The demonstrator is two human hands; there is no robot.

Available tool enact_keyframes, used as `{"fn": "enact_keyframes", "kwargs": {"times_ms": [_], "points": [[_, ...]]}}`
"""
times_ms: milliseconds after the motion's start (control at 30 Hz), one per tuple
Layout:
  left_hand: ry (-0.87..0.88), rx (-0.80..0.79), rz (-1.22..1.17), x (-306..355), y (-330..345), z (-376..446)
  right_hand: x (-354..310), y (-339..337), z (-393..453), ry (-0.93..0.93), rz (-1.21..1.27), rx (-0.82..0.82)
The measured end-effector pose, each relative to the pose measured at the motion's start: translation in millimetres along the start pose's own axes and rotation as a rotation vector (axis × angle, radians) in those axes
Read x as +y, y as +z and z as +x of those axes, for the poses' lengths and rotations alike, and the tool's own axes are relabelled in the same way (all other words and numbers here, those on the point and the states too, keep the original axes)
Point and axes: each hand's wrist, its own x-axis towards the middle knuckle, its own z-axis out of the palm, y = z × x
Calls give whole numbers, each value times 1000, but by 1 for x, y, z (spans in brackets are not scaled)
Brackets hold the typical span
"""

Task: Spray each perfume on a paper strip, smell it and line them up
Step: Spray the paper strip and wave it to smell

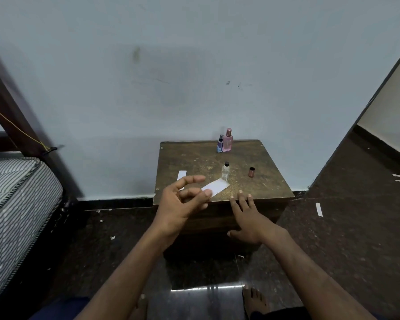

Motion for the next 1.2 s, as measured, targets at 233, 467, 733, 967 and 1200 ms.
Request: {"fn": "enact_keyframes", "kwargs": {"times_ms": [233, 467, 733, 967, 1200], "points": [[-228, 234, 174, -19, -19, 8, -3, 0, 0, 9, 5, 15], [192, 179, 506, -1, 6, -6, -3, 1, 1, 15, -3, 23], [431, 679, 685, 3, -6, -8, -5, 3, 2, 23, -17, 29], [361, 747, 718, 0, -8, 3, -7, 5, 2, 20, -9, 41], [740, 228, 730, -11, 15, -12, -2, 10, 10, 19, -2, 37]]}}
